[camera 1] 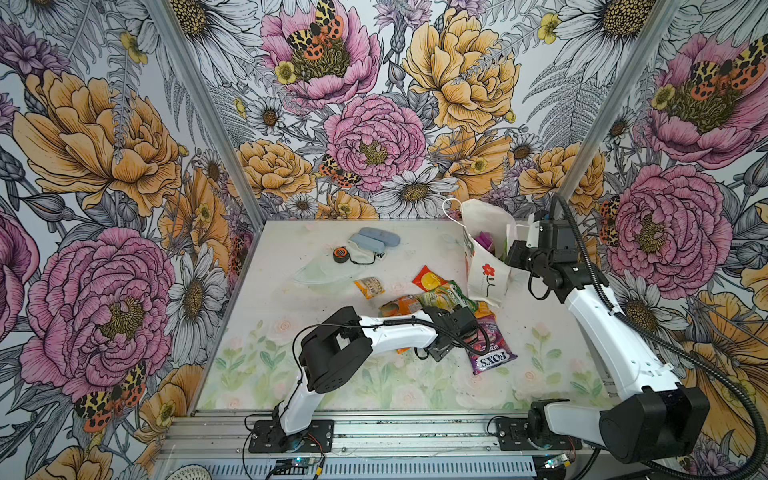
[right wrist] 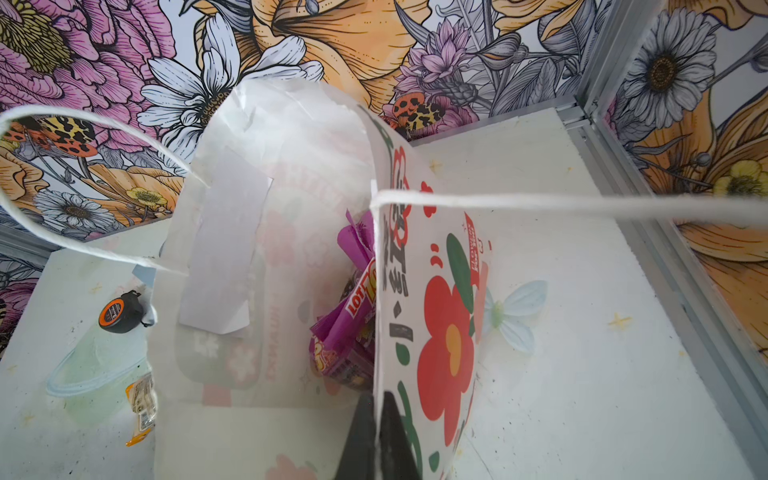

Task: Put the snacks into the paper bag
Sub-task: 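Close the left gripper on the end of the orange FOX'S bag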

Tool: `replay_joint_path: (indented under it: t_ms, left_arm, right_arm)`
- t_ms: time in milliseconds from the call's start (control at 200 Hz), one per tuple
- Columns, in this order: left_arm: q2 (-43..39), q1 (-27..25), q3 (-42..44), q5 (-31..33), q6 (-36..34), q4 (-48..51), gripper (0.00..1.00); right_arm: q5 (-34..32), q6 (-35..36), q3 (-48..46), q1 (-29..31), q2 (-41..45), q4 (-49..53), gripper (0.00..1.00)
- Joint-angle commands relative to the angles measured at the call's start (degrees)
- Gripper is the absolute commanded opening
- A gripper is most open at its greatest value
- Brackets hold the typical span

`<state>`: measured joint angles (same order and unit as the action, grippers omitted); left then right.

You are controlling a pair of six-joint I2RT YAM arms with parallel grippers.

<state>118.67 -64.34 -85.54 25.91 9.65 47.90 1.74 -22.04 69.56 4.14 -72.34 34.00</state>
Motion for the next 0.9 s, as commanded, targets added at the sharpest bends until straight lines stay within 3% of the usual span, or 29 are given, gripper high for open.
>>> replay_joint_path:
  t_ms: [0,80,395,636,896]
  left_arm:
    - [0.94,1.44,-0.71,2.11,1.38,1.50,0.86]
    - [1.41,2.31,-0.03,0.93,1.98,1.41,0.83]
    - [4.28,3.42,1.27,-2.04,3.27,1.16,0.56]
    - [3.60,3.52,1.21,-2.19,4.10,1.14,0.20]
    - [-1.06,3.14,3.62,-2.32,3.78,-1.32,0.07]
  right_arm:
    - [-0.75,-0.35,-0.69,-0.32,1.21,1.05,0.00]
    - [-0.77,-0.37,-0.83,-0.43,0.98,1.07,0.00]
    - [-0.55,-0.38,-0.86,-0.48,0.99,1.06,0.00]
    - [-0.33,-0.41,-0.83,-0.50,0.95,1.07,0.00]
    - [-0.38,-0.45,-0.83,-0.46,0.89,1.07,0.00]
